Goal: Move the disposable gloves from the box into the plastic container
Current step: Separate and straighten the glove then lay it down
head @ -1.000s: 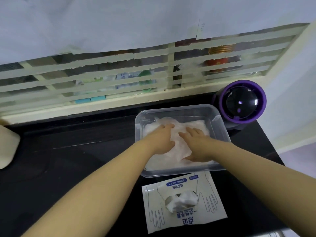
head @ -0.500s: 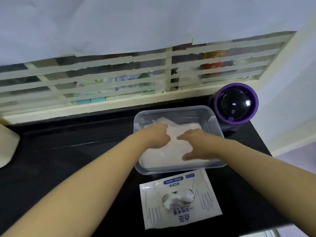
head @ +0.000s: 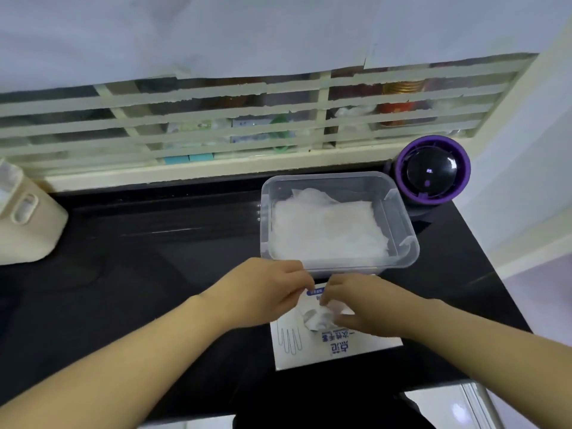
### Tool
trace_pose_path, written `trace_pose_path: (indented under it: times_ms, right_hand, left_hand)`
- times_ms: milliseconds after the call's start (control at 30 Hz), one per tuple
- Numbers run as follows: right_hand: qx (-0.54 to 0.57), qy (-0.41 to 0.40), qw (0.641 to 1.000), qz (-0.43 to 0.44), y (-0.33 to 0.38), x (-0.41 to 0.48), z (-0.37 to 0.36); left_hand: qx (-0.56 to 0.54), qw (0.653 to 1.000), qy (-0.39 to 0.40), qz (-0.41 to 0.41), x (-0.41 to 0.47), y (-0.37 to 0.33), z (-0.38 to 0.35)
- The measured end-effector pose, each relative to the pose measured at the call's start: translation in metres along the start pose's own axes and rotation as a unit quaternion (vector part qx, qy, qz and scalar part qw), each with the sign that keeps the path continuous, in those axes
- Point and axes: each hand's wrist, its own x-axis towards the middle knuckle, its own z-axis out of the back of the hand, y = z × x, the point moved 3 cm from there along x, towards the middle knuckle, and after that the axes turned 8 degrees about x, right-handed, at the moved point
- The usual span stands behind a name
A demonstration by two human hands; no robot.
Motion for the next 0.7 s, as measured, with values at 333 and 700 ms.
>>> trace_pose_path:
  times_ms: [333,700]
  right_hand:
    - [-0.069,-0.085,0.993,0.053,-0.01,0.001,-0.034]
    - [-0.018,-0.068,0.997,0.04,-0.005,0.004,-0.023]
  left_hand:
    - [0.031,0.979,0.191,0.069,-0.013,-0.01,-0.061]
    - [0.023,0.969,0.231,0.087,-0.018,-0.001,-0.07]
